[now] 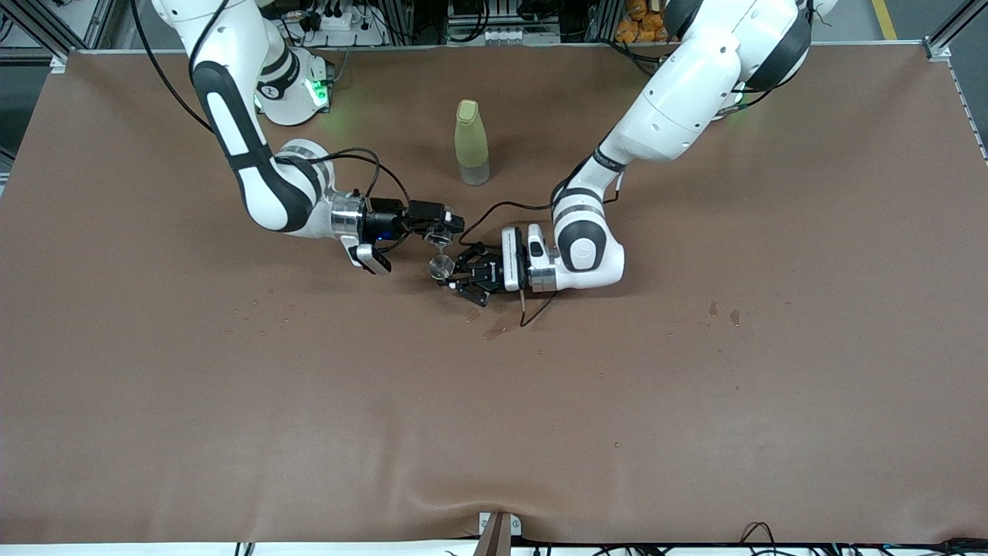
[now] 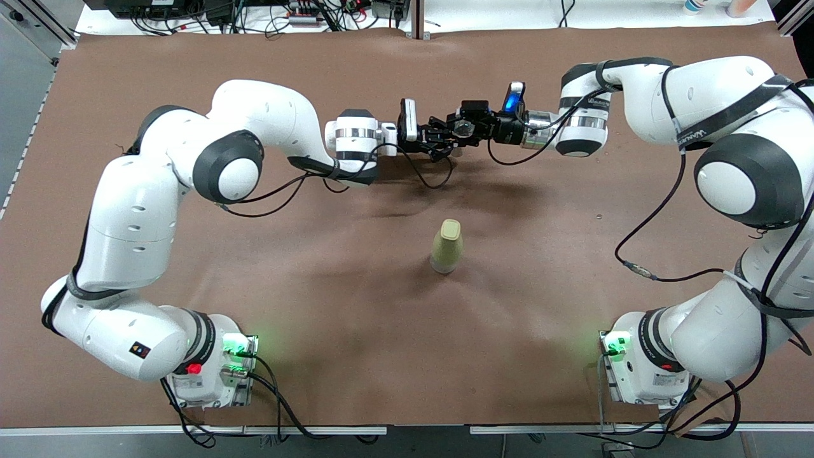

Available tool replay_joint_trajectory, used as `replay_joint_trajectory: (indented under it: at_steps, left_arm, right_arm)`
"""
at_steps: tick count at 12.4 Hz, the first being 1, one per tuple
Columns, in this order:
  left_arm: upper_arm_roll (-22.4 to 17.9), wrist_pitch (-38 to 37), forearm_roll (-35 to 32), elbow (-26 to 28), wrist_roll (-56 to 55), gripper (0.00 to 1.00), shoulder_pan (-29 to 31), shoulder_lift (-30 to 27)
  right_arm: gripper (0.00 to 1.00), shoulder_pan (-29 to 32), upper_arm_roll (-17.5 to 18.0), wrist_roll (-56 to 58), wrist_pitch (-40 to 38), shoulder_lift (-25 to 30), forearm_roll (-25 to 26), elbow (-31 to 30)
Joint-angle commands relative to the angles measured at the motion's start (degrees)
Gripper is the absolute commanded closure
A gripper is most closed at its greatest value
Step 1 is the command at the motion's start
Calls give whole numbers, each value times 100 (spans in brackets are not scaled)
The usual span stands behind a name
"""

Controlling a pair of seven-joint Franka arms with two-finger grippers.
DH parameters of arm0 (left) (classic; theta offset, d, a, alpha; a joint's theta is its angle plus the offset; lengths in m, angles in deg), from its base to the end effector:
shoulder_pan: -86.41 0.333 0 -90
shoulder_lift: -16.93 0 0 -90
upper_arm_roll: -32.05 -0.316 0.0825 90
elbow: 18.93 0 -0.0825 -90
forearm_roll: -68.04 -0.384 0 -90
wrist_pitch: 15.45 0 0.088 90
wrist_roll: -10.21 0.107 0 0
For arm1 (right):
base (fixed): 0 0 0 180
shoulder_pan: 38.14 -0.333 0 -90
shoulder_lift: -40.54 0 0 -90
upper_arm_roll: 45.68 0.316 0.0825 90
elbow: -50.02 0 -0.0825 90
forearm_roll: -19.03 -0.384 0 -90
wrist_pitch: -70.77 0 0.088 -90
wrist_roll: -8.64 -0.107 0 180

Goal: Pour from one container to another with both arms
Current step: 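Pour the liquid from the beaker into the jigger with the right gripper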

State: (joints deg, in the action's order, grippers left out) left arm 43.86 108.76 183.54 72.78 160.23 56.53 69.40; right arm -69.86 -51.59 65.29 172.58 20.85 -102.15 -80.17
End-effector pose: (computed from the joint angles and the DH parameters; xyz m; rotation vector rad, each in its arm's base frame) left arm 0.5039 -0.4714 0.1148 1.3367 -1.2470 1.1399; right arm 0.4547 0.3024 0.2395 -1.5114 0.1765 0.0006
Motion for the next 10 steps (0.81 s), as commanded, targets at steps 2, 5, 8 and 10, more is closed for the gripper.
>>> replay_joint_trajectory:
  at_steps: [2, 5, 8, 10]
  left_arm:
    - [6, 42, 78, 242, -17, 100, 17, -238]
    - [14, 42, 78, 251, -16, 100, 17, -238]
    - [14, 42, 78, 330, -8, 100, 17, -308]
    - [14, 42, 78, 409, -16, 100, 17, -360]
  right_arm:
    - [100, -62, -41, -688, 23, 177, -55, -41]
    - [100, -27, -50, -1014, 23, 168, -64, 38]
    - [100, 0, -50, -1103, 32, 133, -73, 117]
    - [100, 17, -59, -1234, 32, 133, -73, 126]
